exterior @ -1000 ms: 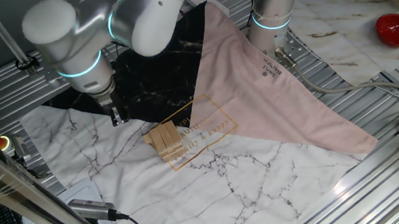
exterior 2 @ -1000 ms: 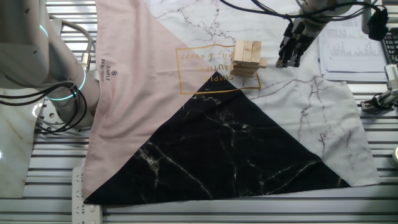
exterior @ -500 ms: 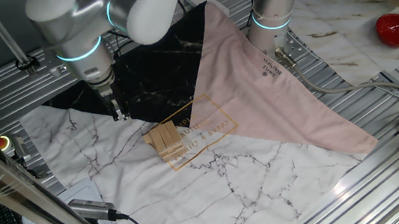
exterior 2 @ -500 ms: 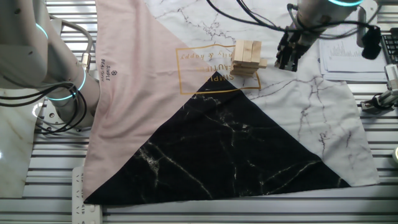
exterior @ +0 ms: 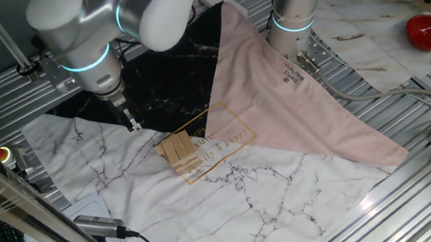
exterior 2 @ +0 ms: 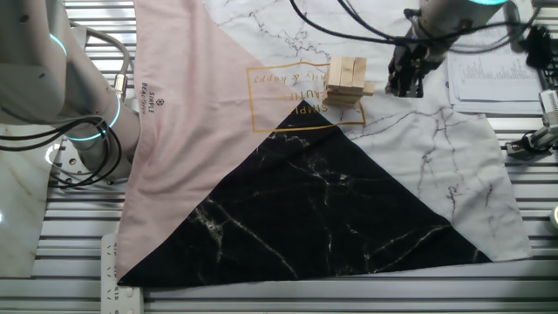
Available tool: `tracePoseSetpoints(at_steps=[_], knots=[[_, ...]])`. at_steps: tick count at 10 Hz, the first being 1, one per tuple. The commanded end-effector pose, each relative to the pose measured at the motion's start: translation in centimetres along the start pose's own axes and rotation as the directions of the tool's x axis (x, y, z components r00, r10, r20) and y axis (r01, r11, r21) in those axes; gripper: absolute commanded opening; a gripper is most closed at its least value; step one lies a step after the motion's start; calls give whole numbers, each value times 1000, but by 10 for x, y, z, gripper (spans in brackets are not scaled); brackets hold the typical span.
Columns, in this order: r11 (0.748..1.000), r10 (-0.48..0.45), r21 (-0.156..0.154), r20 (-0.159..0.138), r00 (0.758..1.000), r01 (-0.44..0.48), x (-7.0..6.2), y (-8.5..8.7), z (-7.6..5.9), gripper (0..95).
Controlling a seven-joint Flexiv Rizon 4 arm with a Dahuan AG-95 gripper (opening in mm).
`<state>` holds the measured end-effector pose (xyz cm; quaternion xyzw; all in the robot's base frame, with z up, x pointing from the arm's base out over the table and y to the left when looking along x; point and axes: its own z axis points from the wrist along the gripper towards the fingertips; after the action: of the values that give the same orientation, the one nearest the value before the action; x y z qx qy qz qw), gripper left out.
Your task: Play Jenga
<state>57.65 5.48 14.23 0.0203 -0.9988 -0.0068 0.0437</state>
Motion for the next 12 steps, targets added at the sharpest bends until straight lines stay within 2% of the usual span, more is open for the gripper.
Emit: tracePoseSetpoints(at_steps=[1, 3, 4, 6, 8, 9, 11, 12], knots=[[1000, -11, 24, 13, 1000, 10, -1, 1, 1, 0], [1000, -11, 24, 13, 1000, 10, -1, 1, 1, 0], [999, 4, 32, 11, 1000, -5, -17, 15, 4, 0], [999, 29, 33, 13, 1000, -29, -24, 27, 4, 0], [998, 57, 30, 36, 998, -59, -32, 40, 12, 0], [997, 74, 28, 27, 997, -75, -32, 44, 10, 0], [995, 91, 30, 29, 995, -92, -24, 50, 6, 0], [995, 92, 30, 31, 995, -93, -11, 55, 7, 0]])
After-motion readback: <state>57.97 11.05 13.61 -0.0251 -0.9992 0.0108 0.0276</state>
